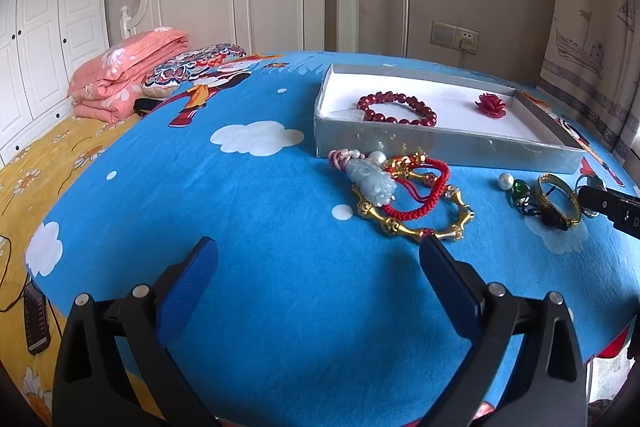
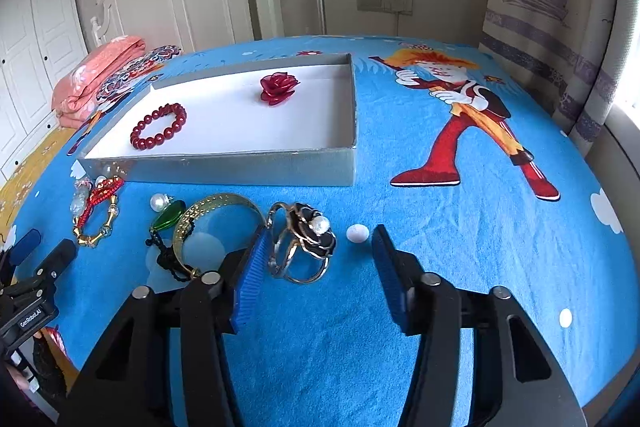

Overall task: Organize jewelry
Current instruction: 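Grasp the silver rings with the right tool, then grasp the gold bangle with the left tool while the right tool holds the rings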

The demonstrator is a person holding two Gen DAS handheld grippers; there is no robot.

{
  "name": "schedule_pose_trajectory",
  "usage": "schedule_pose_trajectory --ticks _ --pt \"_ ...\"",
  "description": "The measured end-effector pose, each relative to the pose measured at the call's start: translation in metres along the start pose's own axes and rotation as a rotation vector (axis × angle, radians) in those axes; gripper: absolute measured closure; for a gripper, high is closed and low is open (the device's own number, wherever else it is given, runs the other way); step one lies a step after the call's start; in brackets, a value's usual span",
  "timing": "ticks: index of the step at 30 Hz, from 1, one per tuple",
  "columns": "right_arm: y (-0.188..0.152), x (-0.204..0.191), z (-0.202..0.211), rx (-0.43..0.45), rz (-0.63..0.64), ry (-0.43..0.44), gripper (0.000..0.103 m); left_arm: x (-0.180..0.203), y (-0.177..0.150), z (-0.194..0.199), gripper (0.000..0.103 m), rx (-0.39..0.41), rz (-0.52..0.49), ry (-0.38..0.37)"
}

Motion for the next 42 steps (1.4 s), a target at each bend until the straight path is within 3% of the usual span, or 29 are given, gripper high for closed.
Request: schedule_pose_trajectory --ticks 1,2,3,13,17,20,25,28,29,30,33,38,42 --pt "0.000 -0.002 0.001 0.007 0.010 -0.001 0.071 0.004 0.001 0.004 0.006 0.012 -0.011 -0.013" --pt "0.000 -0.002 0.003 0.008 0.014 -0.023 0.086 0.009 0.002 0.009 0.006 0.021 -0.022 -0.031" --pt "-0.001 -0.001 0.004 0.010 0.012 -0.029 0.087 0.015 0.003 0.013 0.006 0.023 -0.037 -0.054" --pt "-0.014 0.039 0.035 0.070 -0.056 -0.112 0.088 0.131 0.001 0.001 0.018 -0.081 -0.218 -0.272" --pt "-0.022 0.057 0.042 0.079 -0.096 -0.118 0.088 0.170 0.003 -0.010 0.018 -0.099 -0.256 -0.292" --pt "-0.026 0.062 0.043 0.083 -0.112 -0.101 0.088 0.188 0.001 -0.023 0.018 -0.191 -0.299 -0.300" --pt "-0.031 0.056 0.039 0.082 -0.118 -0.066 0.088 0.201 -0.003 -0.034 0.018 -0.252 -0.348 -0.271" --pt "-0.032 0.052 0.040 0.084 -0.112 -0.059 0.088 0.205 -0.009 -0.034 0.021 -0.237 -0.398 -0.241" --pt "-0.031 0.052 0.041 0.085 -0.110 -0.060 0.088 0.206 -0.011 -0.030 0.039 -0.219 -0.413 -0.256" --pt "-0.031 0.051 0.042 0.087 -0.109 -0.062 0.088 0.206 -0.014 -0.027 0.045 -0.210 -0.425 -0.277" --pt "-0.030 0.050 0.044 0.091 -0.109 -0.069 0.088 0.204 -0.019 -0.020 0.046 -0.175 -0.437 -0.288" --pt "-0.029 0.051 0.045 0.095 -0.110 -0.078 0.087 0.191 -0.023 -0.001 0.046 -0.168 -0.397 -0.433" --pt "-0.031 0.051 0.045 0.093 -0.109 -0.086 0.087 0.183 -0.019 -0.001 0.046 -0.175 -0.343 -0.434"
Point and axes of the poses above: each gripper's, at about its wrist camera, not at the fingertips, and z roughly against the way its jaws point, x to its right, y to its top, the point moved 2 cm from there along -z, roughly the way its jaws point, and after that the axes turned 12 degrees about z, right-handed, at the moved point
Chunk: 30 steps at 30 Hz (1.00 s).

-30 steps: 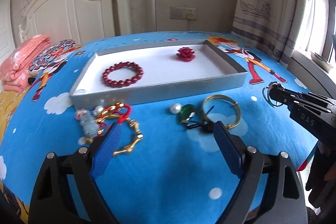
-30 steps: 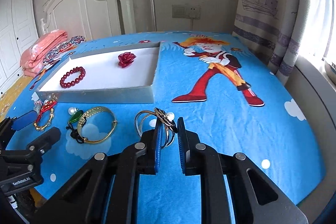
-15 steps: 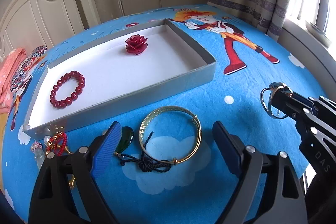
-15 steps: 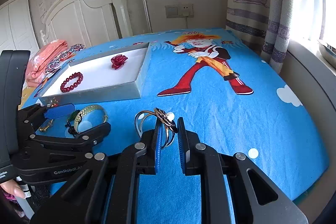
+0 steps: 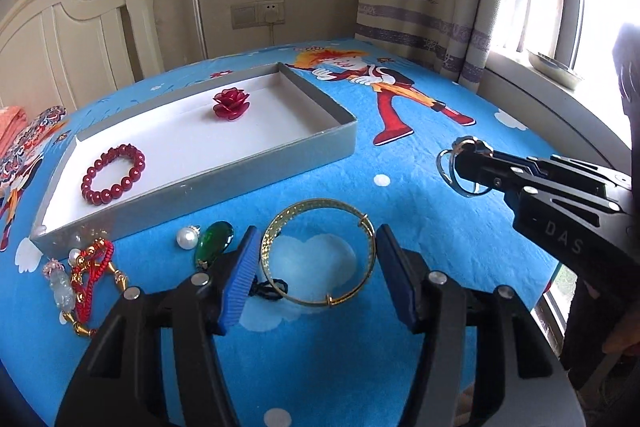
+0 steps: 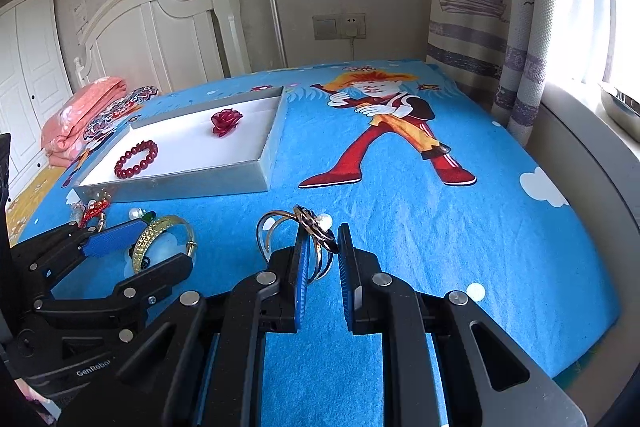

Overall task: Organize jewelry
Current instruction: 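Grasp the gold bangle with the left tool while the right tool holds the rings, then carry the gold bangle and silver rings over the tray with both tools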

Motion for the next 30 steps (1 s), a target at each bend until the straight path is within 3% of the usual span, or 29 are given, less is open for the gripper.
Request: schedule_pose_trajectory --ticks 5,10,15,19,30 --pt "-0.004 -0.006 0.004 0.001 0.004 -0.007 0.087 -0.005 0.001 0.018 0.046 0.061 0.039 0.042" --pt "-0.012 -0.028 0.014 0.023 0.012 0.000 0.088 -0.015 -0.012 0.039 0.046 0.155 0.080 0.187" --pt "-0.006 -0.056 0.029 0.090 0.063 0.000 0.087 -0.055 -0.013 0.064 0.046 0.242 0.225 0.303" --pt "0.005 -0.074 0.035 0.110 0.107 0.010 0.087 -0.078 -0.014 0.081 0.046 0.272 0.289 0.318" --pt "0.014 -0.104 0.023 0.072 0.176 0.039 0.087 -0.101 -0.022 0.095 0.046 0.283 0.334 0.323"
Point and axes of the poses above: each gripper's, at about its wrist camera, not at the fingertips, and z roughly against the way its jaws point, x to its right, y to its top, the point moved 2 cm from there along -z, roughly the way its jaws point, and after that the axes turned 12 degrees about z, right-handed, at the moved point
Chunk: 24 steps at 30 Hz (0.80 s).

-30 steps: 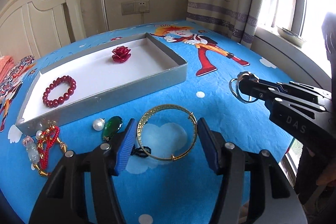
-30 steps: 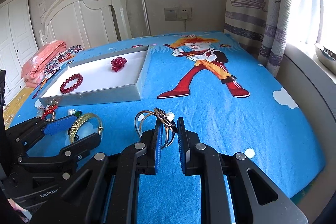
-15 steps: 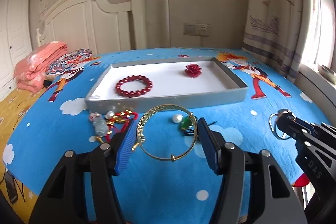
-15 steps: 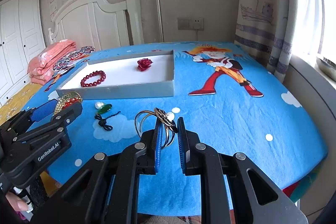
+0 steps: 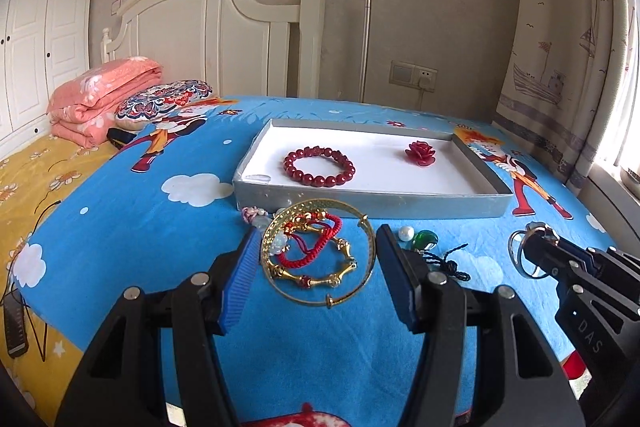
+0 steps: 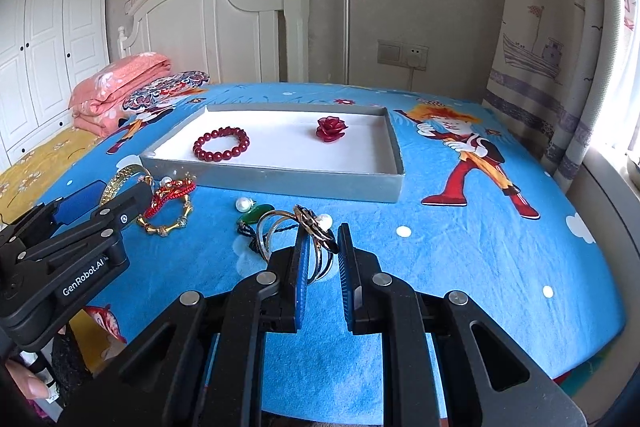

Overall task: Organize jewelry
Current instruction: 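Carry the gold bangle and silver rings over the tray with both tools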

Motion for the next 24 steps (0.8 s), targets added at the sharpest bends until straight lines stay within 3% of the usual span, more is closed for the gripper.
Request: schedule_pose_trajectory --ticks 13,24 --pt "0.025 0.003 -0.020 0.014 -0.005 -0.007 0.088 0.011 0.015 -0.015 0.046 -0.011 -0.021 0.011" --pt "0.071 0.016 -0.070 -0.004 -0.001 -0.032 0.087 0.019 0.064 -0.075 0.046 -0.084 -0.014 0.034"
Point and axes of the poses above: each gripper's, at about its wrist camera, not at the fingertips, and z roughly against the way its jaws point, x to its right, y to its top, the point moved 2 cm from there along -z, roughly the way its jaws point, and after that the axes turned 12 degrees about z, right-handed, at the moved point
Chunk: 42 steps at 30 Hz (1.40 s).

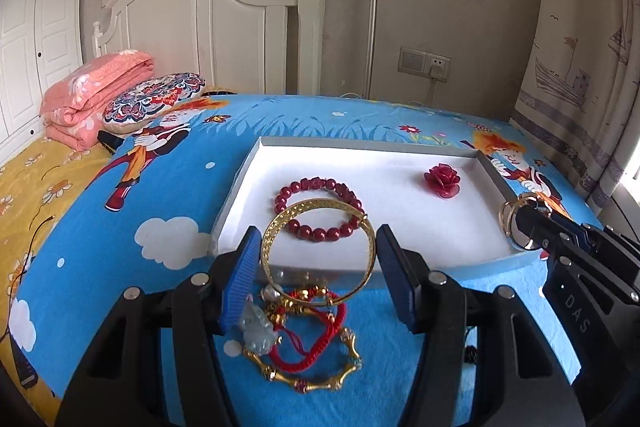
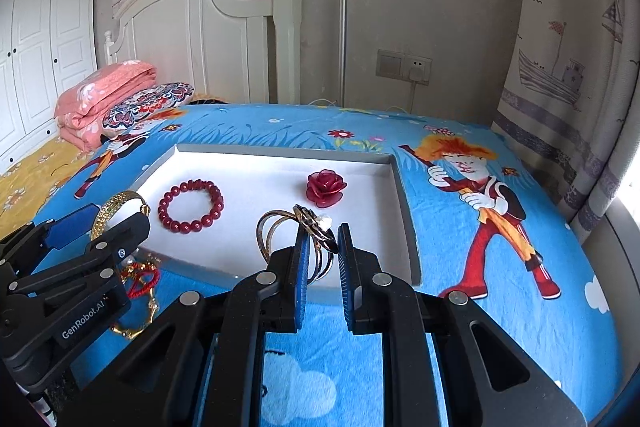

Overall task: Organize jewelry
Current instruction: 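Carry the gold bangle and silver rings over the tray with both tools, then open both tools to release the bangle and rings into the tray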

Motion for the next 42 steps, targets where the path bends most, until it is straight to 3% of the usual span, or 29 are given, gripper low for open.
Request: schedule_pose_trajectory --ticks 9,23,28,32,42 --pt "0.021 0.008 -0.046 -0.066 -0.027 -0.019 0.087 0.010 0.035 -0.051 0.046 -0.035 -0.011 0.039" --pt "0.028 0.009 -0.072 -0.112 -0.012 -0.043 0.087 0.004 0.040 -0.081 0.046 -0.064 -0.028 0.092" --pt "0.027 0.011 -0.078 -0.132 -0.012 -0.034 0.084 0.002 0.041 -0.081 0.045 -0.063 -0.033 0.081" --pt "0.026 0.013 -0.075 -0.128 -0.014 -0.028 0.074 -0.001 0.041 -0.077 0.038 -0.058 -0.027 0.081" --pt "0.012 0.016 -0.030 -0.089 -0.035 0.042 0.070 -0.031 0.035 -0.036 0.023 -0.036 0.021 0.083"
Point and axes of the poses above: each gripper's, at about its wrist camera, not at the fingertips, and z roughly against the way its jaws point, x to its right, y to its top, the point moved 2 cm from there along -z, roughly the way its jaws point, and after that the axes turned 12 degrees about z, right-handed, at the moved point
